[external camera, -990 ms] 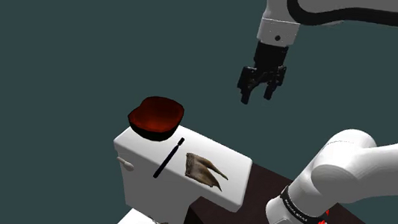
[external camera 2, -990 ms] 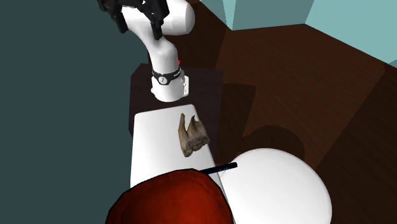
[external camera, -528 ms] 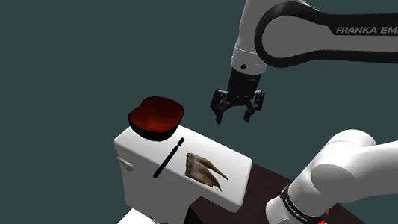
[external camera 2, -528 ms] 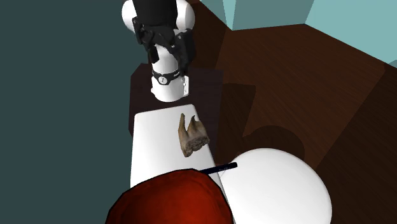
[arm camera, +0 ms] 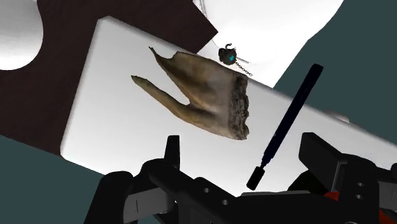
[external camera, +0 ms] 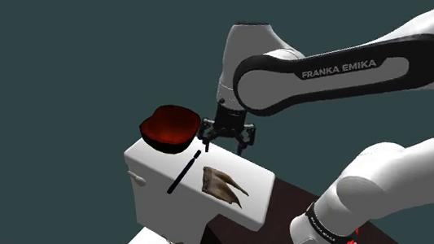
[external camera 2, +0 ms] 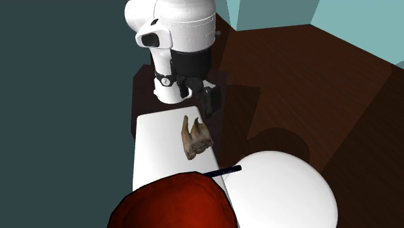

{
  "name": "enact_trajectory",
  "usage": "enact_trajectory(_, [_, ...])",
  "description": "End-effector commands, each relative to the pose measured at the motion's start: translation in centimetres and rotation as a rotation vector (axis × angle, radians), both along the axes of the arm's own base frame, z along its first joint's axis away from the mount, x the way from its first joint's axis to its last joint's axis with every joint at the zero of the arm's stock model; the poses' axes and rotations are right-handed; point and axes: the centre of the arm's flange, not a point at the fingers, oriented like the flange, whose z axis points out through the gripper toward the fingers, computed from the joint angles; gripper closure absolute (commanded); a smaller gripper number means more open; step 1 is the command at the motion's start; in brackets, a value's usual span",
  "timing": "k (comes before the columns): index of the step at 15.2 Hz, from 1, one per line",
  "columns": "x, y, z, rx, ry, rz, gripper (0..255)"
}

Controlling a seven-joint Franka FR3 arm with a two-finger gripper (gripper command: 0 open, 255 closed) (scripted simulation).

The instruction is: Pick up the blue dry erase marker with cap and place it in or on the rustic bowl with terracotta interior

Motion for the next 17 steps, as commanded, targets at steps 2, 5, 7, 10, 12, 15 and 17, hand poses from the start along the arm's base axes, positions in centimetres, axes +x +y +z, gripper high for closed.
enact_trajectory(2, [1.7, 2.1, -2.7, -0.011, -0.013, -0.105, 0])
enact_trajectory(5, [3.6, 4.0, -5.6, -0.024, -0.023, -0.204, 0])
enact_trajectory(7, [5.0, 5.1, -7.5, -0.032, -0.03, -0.271, 0])
enact_trajectory(10, [7.2, 6.5, -10.3, -0.045, -0.04, -0.371, 0])
enact_trajectory(12, [8.2, 7.1, -11.6, -0.051, -0.044, -0.413, 0])
enact_trajectory(15, [8.2, 7.1, -13.2, -0.051, -0.044, -0.413, 0])
enact_trajectory(17, [8.2, 7.0, -14.2, -0.051, -0.044, -0.413, 0])
